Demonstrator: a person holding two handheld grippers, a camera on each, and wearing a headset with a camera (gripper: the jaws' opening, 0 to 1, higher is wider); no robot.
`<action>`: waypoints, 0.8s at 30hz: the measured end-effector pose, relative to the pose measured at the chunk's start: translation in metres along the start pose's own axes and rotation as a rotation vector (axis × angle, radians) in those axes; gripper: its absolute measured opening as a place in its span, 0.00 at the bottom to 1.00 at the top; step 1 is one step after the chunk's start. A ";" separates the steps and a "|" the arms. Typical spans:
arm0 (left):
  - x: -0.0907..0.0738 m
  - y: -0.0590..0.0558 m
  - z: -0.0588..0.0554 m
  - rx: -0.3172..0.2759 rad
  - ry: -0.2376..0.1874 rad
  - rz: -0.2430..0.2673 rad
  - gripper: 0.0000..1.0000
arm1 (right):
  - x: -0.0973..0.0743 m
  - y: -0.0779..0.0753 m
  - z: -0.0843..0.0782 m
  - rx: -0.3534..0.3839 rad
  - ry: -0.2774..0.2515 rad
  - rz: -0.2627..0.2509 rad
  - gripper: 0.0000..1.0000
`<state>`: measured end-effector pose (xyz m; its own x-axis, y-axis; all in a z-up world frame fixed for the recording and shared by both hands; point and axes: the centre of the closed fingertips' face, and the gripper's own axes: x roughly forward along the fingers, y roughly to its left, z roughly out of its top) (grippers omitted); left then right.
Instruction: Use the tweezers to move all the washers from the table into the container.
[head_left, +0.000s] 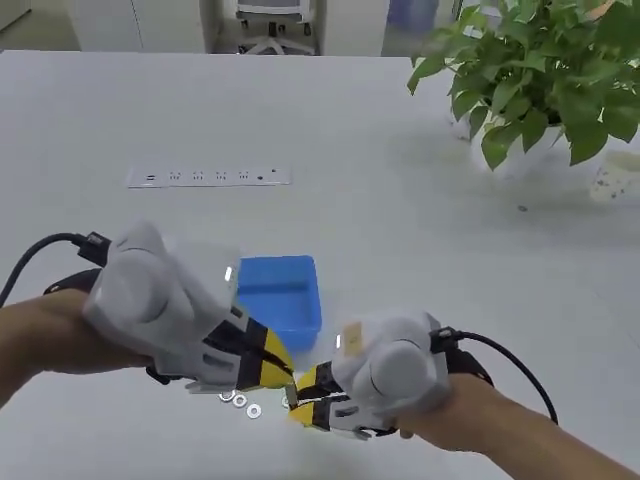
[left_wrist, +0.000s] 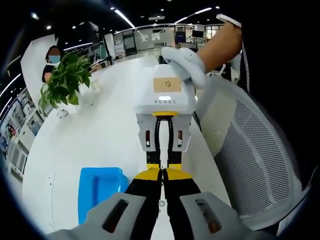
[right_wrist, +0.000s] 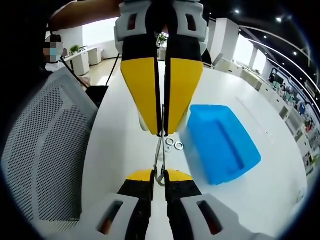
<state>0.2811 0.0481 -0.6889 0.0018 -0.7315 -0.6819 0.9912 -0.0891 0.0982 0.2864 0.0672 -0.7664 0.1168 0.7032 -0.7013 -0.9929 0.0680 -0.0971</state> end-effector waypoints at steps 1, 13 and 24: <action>-0.001 0.001 0.001 -0.002 -0.002 0.001 0.05 | -0.001 -0.001 0.001 -0.002 0.001 -0.003 0.10; -0.015 0.009 0.013 -0.006 -0.008 0.006 0.05 | -0.013 -0.010 0.013 -0.019 0.003 -0.013 0.10; -0.027 0.021 0.025 0.010 -0.011 0.025 0.05 | -0.023 -0.027 0.027 -0.037 -0.003 -0.034 0.10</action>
<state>0.2989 0.0490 -0.6499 0.0248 -0.7408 -0.6712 0.9895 -0.0773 0.1218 0.3103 0.0683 -0.7291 0.1503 0.7029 -0.6952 -0.9870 0.0660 -0.1466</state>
